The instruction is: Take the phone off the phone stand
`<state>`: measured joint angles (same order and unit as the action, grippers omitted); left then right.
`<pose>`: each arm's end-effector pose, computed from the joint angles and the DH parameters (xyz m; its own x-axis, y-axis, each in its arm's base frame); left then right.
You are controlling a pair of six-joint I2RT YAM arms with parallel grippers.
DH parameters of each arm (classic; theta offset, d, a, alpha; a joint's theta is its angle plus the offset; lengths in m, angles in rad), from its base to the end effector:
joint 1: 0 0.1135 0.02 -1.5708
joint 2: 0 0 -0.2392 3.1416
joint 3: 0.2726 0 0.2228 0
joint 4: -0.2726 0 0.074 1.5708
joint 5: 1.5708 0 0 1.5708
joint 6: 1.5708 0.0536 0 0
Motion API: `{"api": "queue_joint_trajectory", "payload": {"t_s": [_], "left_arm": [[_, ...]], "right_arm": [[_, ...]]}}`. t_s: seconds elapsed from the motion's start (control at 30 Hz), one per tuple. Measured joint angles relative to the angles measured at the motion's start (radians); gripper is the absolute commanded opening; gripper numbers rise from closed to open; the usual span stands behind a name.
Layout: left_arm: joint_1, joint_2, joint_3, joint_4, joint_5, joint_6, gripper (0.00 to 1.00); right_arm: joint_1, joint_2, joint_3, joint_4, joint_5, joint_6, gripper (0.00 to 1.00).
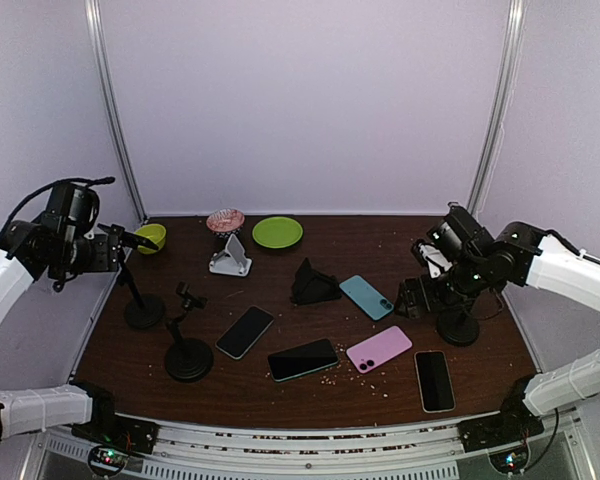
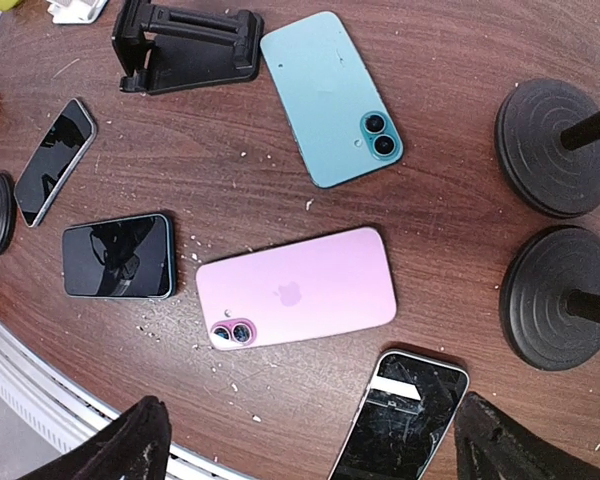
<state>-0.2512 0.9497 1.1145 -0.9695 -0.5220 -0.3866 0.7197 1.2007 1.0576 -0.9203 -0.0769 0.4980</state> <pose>0.1676 -0.0154 0.3156 -0.6015 -0.1831 -0.7776 -0.3737 0.9248 0.0714 0.1600 0.1457 0.2539 -0.9048 -0.1597 -0.3948 -0.2881 0.9123 0.2911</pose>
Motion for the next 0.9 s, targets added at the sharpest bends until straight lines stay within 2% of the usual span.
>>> {"api": "queue_joint_trajectory", "payload": {"t_s": [0.27, 0.5, 0.9], "left_arm": [[0.153, 0.048, -0.116, 0.182, 0.210, 0.152, 0.81], [0.241, 0.094, -0.131, 0.316, 0.354, 0.271, 0.75], [0.324, 0.157, -0.181, 0.472, 0.544, 0.413, 0.70]], "right_arm": [[0.003, 0.017, 0.004, 0.007, -0.014, -0.029, 0.99], [0.003, 0.018, 0.004, 0.013, -0.024, -0.050, 0.99], [0.003, 0.032, 0.016, 0.019, -0.050, -0.069, 0.99]]}}
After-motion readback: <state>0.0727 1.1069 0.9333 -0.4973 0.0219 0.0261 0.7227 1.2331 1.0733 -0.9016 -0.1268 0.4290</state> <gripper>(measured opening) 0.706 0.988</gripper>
